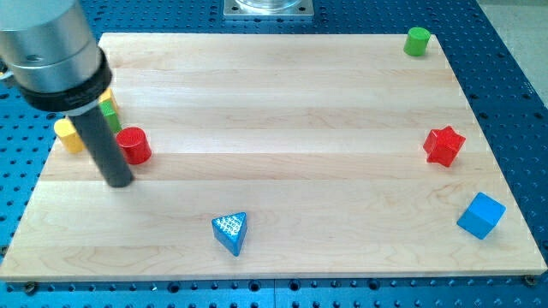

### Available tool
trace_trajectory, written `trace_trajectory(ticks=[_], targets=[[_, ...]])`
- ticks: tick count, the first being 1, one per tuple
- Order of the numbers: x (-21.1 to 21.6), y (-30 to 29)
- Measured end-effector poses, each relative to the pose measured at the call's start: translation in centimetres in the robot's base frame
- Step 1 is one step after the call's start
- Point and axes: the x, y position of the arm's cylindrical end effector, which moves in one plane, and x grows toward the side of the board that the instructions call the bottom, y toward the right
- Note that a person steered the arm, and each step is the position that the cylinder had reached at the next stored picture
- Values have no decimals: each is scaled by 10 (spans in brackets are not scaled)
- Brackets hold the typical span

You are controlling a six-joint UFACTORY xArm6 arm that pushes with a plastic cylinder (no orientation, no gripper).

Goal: Move the triangle into the green star

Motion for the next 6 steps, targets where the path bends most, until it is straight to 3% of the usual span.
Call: trace_trajectory(ticks=[2, 3, 4, 5, 6], targets=[[-61, 26], [-42, 98], [36, 188], [81, 230], [83, 170]])
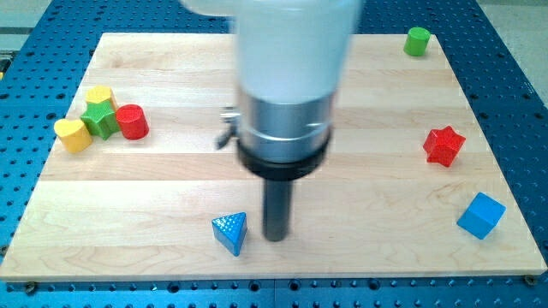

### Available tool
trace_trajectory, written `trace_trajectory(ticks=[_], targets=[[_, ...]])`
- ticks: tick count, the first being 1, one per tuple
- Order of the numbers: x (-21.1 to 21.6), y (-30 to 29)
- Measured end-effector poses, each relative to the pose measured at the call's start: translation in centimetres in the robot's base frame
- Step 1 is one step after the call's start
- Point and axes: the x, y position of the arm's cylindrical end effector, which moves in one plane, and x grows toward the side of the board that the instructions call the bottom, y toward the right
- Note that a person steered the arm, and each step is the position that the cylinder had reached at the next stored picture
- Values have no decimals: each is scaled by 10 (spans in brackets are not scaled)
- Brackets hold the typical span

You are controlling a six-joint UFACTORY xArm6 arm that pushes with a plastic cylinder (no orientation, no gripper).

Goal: Move the triangle into the green star

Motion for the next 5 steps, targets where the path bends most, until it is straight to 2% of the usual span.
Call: trace_trajectory(ticks=[1, 2, 3, 4, 5], targets=[[28, -19], [1, -72], [-58, -151], [-88, -193], [-56, -213]])
